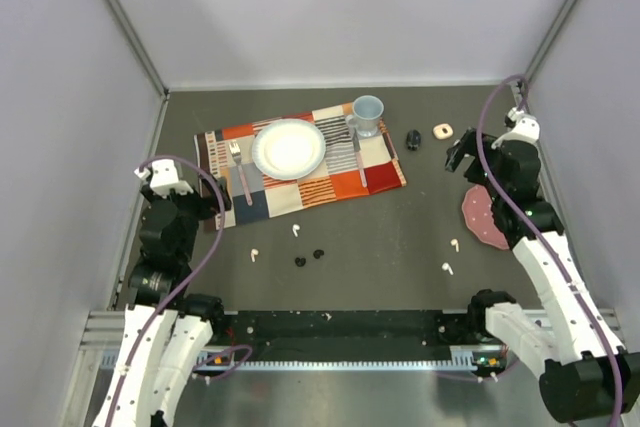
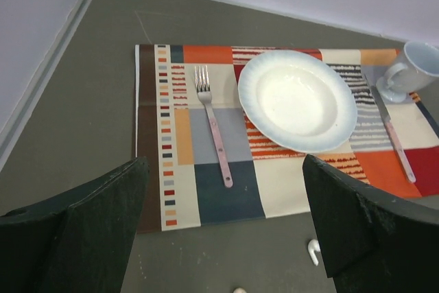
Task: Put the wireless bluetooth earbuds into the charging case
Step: Pick up the charging case from the corner of the board.
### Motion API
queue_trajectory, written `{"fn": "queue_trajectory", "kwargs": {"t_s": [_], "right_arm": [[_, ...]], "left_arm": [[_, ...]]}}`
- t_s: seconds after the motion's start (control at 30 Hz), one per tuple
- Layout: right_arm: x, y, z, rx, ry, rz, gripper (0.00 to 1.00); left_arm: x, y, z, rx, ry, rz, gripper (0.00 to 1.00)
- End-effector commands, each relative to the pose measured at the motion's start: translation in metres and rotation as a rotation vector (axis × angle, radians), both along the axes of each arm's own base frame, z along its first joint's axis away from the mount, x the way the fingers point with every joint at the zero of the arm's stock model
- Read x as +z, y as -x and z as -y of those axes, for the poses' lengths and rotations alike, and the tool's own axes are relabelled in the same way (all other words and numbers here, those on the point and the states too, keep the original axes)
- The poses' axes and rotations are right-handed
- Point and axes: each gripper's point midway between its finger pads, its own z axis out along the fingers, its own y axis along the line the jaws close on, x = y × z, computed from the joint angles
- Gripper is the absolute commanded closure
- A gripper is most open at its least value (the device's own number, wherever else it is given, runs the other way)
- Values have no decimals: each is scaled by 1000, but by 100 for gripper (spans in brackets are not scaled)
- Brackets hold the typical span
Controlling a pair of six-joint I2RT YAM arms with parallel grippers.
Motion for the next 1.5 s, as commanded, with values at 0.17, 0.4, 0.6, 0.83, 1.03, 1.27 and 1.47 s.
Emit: {"fn": "queue_trajectory", "kwargs": {"t_s": [0.17,0.4,0.6,0.83,1.03,1.27,1.47], "right_arm": [[-4,0,-6,12,-35,-61,1],[-3,-14,-8,25,-43,-113,1],[-6,-37,-4,1,-55,-154,1],[-15,-63,0,-48,-62,-193,2],[-36,-88,16,-134,-44,-247,7],[-76,-126,49,-182,-81,-340,13],[-116,-157,54,-97,-86,-461,16]], "left_arm": [[-13,15,9,-67,-11,-67,1],[-25,12,9,-81,-50,-110,1],[-31,12,16,-121,-53,-140,1],[-29,12,14,-114,-60,-128,1],[-30,11,17,-129,-55,-129,1],[-30,11,20,-147,-48,-126,1],[-30,12,22,-155,-44,-124,1]]}}
